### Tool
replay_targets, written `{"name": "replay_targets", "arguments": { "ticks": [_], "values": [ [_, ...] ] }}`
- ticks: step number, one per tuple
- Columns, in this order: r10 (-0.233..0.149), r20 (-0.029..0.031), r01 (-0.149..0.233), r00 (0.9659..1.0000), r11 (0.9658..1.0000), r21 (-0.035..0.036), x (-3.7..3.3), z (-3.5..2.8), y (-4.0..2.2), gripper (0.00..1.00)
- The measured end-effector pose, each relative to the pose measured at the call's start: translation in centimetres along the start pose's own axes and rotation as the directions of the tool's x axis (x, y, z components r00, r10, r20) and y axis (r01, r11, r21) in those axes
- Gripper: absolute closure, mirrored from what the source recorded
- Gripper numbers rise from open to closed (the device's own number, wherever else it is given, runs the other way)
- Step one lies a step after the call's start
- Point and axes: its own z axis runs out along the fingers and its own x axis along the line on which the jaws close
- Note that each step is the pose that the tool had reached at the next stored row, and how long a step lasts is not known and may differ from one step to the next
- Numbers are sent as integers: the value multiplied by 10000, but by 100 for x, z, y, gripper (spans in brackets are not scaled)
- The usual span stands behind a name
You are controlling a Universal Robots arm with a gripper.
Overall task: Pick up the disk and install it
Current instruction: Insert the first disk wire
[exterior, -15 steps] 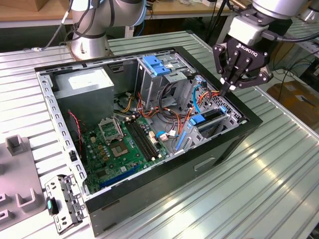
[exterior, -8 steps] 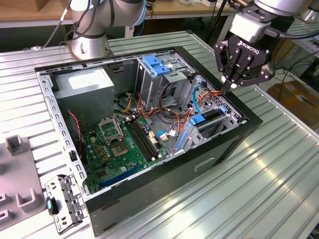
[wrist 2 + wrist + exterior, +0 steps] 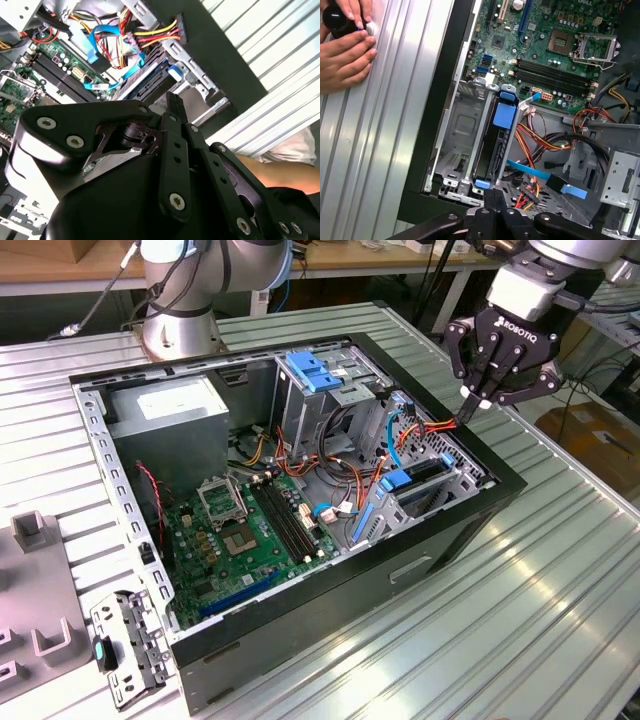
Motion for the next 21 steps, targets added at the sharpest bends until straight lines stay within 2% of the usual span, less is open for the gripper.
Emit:
{"name": "replay_targets", "arguments": {
  "ticks": [3,6,21],
  "values": [
    [-71,0,71,10000,10000,1,-3,1,-86,89],
    [-107,1,107,9999,9999,1,-9,2,-133,89],
    [-126,-4,126,9999,9999,0,-10,2,-135,89]
  ]
}}
